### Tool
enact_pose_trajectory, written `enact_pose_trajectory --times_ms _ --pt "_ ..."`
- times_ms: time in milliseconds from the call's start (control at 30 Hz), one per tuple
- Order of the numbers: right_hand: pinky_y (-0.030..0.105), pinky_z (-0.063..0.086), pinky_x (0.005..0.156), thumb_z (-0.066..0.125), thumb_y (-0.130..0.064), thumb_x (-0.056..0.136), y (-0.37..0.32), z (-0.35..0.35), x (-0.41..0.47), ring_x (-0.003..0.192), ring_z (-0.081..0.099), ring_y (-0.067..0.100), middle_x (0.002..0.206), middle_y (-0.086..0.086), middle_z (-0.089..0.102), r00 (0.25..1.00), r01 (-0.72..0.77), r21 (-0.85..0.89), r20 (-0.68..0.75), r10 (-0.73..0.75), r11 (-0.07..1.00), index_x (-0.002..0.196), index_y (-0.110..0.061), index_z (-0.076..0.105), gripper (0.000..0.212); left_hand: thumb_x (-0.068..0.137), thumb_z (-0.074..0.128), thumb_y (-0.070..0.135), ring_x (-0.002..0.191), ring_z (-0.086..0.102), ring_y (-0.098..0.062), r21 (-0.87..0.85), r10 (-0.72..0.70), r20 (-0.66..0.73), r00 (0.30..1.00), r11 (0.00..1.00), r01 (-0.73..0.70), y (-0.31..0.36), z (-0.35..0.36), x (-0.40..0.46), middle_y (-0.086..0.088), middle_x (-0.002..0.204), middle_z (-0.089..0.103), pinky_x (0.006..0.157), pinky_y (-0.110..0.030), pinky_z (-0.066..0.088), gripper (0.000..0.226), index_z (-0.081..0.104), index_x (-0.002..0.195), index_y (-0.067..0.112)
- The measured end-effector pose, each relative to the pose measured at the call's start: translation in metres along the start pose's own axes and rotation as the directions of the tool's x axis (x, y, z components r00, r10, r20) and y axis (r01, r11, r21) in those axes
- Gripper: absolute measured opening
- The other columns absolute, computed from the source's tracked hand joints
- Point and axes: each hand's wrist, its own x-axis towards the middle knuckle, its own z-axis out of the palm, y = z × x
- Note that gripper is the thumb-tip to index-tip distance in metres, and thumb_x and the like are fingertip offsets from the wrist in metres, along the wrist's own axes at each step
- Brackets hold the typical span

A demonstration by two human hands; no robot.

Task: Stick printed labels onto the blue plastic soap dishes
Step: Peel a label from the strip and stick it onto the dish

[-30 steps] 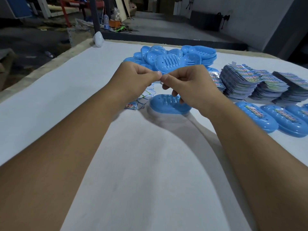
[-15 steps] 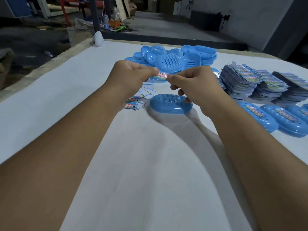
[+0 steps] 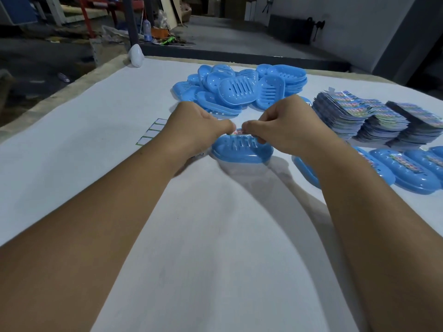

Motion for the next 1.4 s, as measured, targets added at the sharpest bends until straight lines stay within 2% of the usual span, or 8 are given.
enact_pose_trajectory --times_ms 100,200,300,400,633,767,1167,1400 --pt "0.021 0.035 0.040 0.075 -0.044 0.076 0.002 -0.001 0.000 0.040 0.044 0.007 0.040 -0.006 0.052 1.000 -0.005 -0.104 0.017 0.007 0.995 0.058 -0.013 0.073 0.036 0.064 0.084 0.038 0.051 0.060 -0.017 0.092 0.040 -0.007 0.999 0.995 -0.039 -0.001 0.004 0.001 0.002 0.050 0.062 0.066 -0.038 0.060 0.034 0.074 0.073 0.007" --pt "0.025 0.035 0.045 0.074 -0.043 0.076 0.004 -0.001 0.000 0.044 0.041 0.012 0.042 -0.002 0.051 1.000 0.000 -0.166 0.009 0.002 0.986 0.062 -0.011 0.074 0.035 0.065 0.080 0.042 0.063 0.069 -0.021 0.222 0.098 0.003 0.995 0.970 -0.096 -0.002 0.008 0.001 -0.003 0.062 0.070 0.064 -0.039 0.061 0.032 0.076 0.071 0.011" --pt "0.025 0.037 0.046 0.074 -0.039 0.078 0.004 0.000 0.000 0.048 0.046 0.015 0.049 0.004 0.059 1.000 0.016 -0.199 0.011 -0.015 0.980 0.065 -0.010 0.075 0.032 0.067 0.078 0.045 0.071 0.069 -0.016 0.321 0.143 -0.005 0.990 0.938 -0.134 -0.002 0.008 0.001 0.002 0.064 0.071 0.071 -0.037 0.057 0.031 0.076 0.068 0.014" --pt "0.028 0.040 0.049 0.074 -0.038 0.078 0.004 0.001 0.000 0.054 0.051 0.018 0.063 0.011 0.068 0.999 0.031 -0.221 0.015 -0.028 0.975 0.069 -0.010 0.076 0.030 0.068 0.077 0.045 0.072 0.068 -0.019 0.360 0.156 -0.013 0.988 0.922 -0.141 -0.001 0.009 -0.001 0.002 0.061 0.069 0.070 -0.036 0.055 0.031 0.075 0.067 0.014" --pt "0.027 0.040 0.050 0.073 -0.039 0.077 0.003 0.004 0.000 0.057 0.054 0.022 0.067 0.013 0.070 1.000 0.031 -0.255 0.003 -0.031 0.966 0.071 -0.008 0.076 0.031 0.070 0.075 0.043 0.065 0.063 -0.021 0.392 0.162 -0.010 0.987 0.909 -0.145 0.001 0.009 -0.004 0.000 0.059 0.066 0.067 -0.036 0.054 0.031 0.073 0.067 0.012" --pt "0.030 0.045 0.054 0.073 -0.041 0.077 0.003 0.005 0.001 0.074 0.066 0.028 0.071 0.012 0.072 0.999 0.042 -0.285 0.000 -0.044 0.957 0.079 -0.008 0.078 0.033 0.072 0.076 0.043 0.070 0.065 -0.020 0.414 0.171 -0.004 0.985 0.897 -0.154 0.002 0.009 -0.006 0.001 0.059 0.067 0.068 -0.036 0.053 0.031 0.073 0.065 0.014" --pt "0.029 0.046 0.054 0.074 -0.043 0.077 0.002 0.006 0.000 0.074 0.066 0.025 0.070 0.008 0.071 0.998 0.050 -0.309 -0.008 -0.055 0.950 0.080 -0.009 0.078 0.034 0.074 0.073 0.043 0.076 0.067 -0.023 0.447 0.177 -0.016 0.984 0.882 -0.151 0.004 0.011 -0.010 0.001 0.061 0.065 0.069 -0.036 0.052 0.033 0.071 0.067 0.011" --pt "0.031 0.049 0.063 0.075 -0.050 0.076 0.000 0.005 -0.002 0.078 0.063 0.027 0.075 0.004 0.065 0.998 0.060 -0.361 -0.013 -0.069 0.931 0.084 -0.015 0.073 0.036 0.073 0.073 0.048 0.075 0.067 -0.018 0.486 0.189 -0.031 0.981 0.861 -0.151 0.004 0.012 -0.010 0.004 0.065 0.070 0.072 -0.035 0.055 0.031 0.073 0.068 0.018"
